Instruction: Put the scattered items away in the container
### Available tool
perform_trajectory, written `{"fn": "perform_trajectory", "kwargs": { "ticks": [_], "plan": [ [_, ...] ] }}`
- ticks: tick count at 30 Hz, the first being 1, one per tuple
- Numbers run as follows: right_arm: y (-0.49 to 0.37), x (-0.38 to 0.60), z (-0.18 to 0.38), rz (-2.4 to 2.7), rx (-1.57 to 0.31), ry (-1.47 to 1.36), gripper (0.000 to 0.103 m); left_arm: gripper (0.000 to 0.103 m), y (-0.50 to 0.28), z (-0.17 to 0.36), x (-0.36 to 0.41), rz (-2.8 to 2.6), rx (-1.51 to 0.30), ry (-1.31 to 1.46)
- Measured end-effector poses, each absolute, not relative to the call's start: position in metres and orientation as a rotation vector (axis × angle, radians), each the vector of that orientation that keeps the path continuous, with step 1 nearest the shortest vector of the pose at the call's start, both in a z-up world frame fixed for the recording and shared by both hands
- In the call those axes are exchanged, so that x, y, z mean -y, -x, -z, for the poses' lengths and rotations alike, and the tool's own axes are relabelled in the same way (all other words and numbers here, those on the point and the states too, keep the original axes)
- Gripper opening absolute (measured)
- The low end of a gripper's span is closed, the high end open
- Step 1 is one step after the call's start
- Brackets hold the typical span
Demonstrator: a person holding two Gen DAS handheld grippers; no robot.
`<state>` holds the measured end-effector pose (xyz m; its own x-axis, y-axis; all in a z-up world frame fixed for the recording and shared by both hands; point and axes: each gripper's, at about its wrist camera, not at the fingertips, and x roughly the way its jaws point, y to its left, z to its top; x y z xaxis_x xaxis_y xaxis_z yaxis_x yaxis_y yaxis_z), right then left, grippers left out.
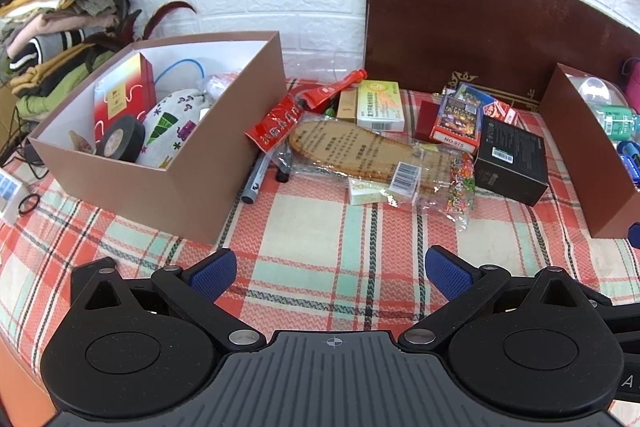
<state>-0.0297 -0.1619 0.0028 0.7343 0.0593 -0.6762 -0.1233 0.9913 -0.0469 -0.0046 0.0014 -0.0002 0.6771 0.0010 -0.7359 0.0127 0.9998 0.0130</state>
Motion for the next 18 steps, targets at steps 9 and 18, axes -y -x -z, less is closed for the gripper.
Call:
{"fn": "perform_trajectory", "kwargs": {
  "ticks": [9, 18],
  "plan": [
    [0.025, 0.162, 0.0, -0.101, -0.749, 0.089, 0.103, 0.103, 0.001, 0.003, -0.001, 0.008, -0.836, -0.02],
    [0.018, 0.163, 0.004, -0.099, -0.761, 0.083, 0.103, 0.103, -0.004, 0.007, -0.001, 0.006, -0.849, -0.022]
  ]
}}
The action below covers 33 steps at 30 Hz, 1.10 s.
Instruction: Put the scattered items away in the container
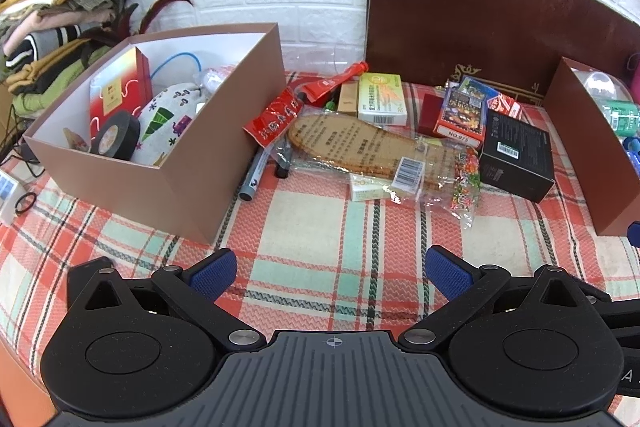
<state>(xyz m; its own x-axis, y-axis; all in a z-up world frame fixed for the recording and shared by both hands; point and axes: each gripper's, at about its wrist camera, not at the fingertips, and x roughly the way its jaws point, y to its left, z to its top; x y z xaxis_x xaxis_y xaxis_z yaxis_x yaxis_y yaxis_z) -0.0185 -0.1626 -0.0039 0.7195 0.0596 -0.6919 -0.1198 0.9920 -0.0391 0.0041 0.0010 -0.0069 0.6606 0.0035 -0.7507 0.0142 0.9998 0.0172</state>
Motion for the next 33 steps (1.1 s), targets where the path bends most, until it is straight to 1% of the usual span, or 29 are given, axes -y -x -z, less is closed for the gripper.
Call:
{"fn": "perform_trajectory", "kwargs": {
  "ticks": [18, 29, 33],
  "plan": [
    [0.007, 0.169, 0.017, -0.1, -0.789, 0.069, 0.103, 0.103, -0.012, 0.021, 0.005, 0.008, -0.85, -0.062],
    [-0.023, 0.177, 0.049, -0.136, -0.837, 0.041, 0.103, 0.103, -0.042, 0.05, 0.003, 0.047, -0.917, -0.021],
    [-0.041, 0.177, 0.064, -0.164, -0.839, 0.025, 0.103, 0.1, -0.061, 0.058, -0.005, 0.03, -0.932, 0.002]
  ]
}}
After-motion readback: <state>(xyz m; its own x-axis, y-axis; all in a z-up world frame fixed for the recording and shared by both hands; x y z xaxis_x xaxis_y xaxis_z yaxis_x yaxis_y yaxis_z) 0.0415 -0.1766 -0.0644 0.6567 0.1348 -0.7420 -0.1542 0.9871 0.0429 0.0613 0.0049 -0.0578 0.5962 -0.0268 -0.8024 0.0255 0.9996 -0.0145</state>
